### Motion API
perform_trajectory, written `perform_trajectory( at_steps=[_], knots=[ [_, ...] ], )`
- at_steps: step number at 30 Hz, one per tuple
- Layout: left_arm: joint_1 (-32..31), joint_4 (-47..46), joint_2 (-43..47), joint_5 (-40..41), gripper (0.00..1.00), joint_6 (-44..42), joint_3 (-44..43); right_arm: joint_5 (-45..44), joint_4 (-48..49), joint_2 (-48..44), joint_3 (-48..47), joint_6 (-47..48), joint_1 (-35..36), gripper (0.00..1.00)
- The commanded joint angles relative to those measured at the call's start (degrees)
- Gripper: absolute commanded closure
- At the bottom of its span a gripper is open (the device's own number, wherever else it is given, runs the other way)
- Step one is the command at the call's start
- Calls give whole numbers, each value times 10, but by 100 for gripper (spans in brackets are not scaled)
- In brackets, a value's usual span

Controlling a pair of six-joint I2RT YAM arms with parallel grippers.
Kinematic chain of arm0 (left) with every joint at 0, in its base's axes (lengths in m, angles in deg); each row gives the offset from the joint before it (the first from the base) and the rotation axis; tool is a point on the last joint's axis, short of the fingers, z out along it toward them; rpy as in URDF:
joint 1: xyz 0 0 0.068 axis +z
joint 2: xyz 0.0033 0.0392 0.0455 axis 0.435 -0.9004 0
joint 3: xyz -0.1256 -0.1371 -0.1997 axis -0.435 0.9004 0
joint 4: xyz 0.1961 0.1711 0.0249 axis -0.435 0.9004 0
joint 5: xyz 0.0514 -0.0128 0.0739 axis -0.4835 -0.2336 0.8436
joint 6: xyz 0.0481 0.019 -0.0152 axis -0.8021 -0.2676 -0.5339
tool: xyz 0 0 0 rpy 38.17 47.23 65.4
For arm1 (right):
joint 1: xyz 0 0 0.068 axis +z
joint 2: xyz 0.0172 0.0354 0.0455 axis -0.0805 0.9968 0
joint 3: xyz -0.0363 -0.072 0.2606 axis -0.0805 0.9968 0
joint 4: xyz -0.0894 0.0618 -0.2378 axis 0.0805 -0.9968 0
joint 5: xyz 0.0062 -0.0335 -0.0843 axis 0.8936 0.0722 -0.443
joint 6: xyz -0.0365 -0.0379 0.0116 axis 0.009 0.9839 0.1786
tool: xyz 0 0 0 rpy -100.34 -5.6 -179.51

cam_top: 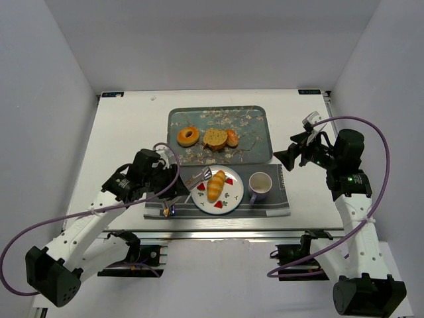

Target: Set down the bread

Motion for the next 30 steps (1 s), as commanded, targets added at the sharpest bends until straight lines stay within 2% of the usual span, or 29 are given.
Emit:
perform_trajectory(
  at_steps=[1, 7, 16, 22, 24, 30],
  knots=[
    [2, -6, -1, 17, 49, 3, -45, 13, 14, -7, 2, 3, 3, 11],
    [2, -18, -48, 10, 53, -23, -96, 12, 15, -9, 4, 2, 3, 11],
    [2, -109, -199, -49, 54, -15, -169, 9, 17, -6, 5, 1, 3, 11],
    [2, -140, -263, -20, 54, -1, -219, 2, 14, -8, 6, 2, 3, 11],
    [2, -132, -275, -8, 55, -9, -241, 3, 12, -8, 7, 2, 3, 11],
    [-1, -35, -313, 17, 57, -137, -340, 3, 15, -6, 9, 2, 3, 11]
  ],
)
